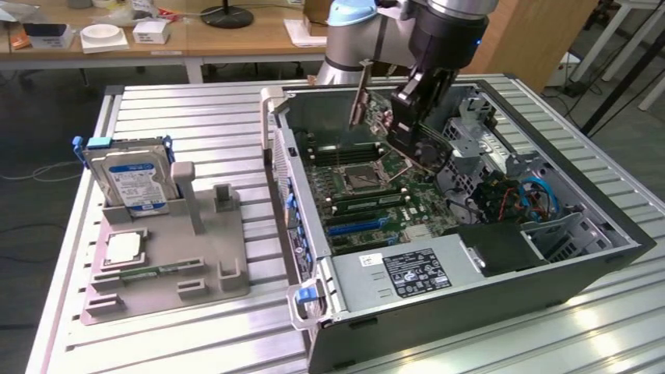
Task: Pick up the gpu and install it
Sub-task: 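Insert the gpu into the slot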
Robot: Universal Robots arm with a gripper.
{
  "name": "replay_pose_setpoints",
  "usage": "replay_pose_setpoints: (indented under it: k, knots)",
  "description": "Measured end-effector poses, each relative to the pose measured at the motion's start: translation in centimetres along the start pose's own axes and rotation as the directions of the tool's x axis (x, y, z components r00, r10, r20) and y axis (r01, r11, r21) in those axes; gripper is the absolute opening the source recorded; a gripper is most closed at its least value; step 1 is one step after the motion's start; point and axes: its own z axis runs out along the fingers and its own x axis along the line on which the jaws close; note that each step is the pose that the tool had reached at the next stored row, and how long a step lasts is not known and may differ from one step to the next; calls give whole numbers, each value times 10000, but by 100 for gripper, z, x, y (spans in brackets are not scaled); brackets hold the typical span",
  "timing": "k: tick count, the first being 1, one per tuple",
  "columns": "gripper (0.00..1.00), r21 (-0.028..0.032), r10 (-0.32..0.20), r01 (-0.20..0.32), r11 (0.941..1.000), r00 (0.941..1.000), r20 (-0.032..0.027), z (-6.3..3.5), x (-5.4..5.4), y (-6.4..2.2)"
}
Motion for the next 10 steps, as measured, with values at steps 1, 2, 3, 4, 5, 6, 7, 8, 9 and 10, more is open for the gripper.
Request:
replay_pose_setpoints:
  k: [1, 2, 3, 4, 5, 6, 7, 8, 9, 10]
  knots:
    - [27, 0, -178, 178, 9998, 9998, -5, 1, 0, 0]
    - [27, 0, -369, 369, 9993, 9993, -10, 3, 0, 0]
    - [27, -1, -549, 549, 9985, 9985, -14, 4, 0, 0]
    - [27, -1, -727, 727, 9974, 9973, -19, 5, 0, 0]
    - [27, -1, -908, 908, 9959, 9959, -24, 7, 0, 0]
    - [27, -3, -1086, 1086, 9941, 9941, -27, 9, 0, 0]
    - [27, -3, -1265, 1265, 9920, 9920, -33, 10, 0, 0]
    - [27, -3, -1459, 1459, 9893, 9893, -38, 11, 0, 0]
    - [27, -5, -1637, 1637, 9865, 9865, -42, 13, 0, 0]
    - [27, -6, -1808, 1808, 9835, 9835, -47, 14, 0, 0]
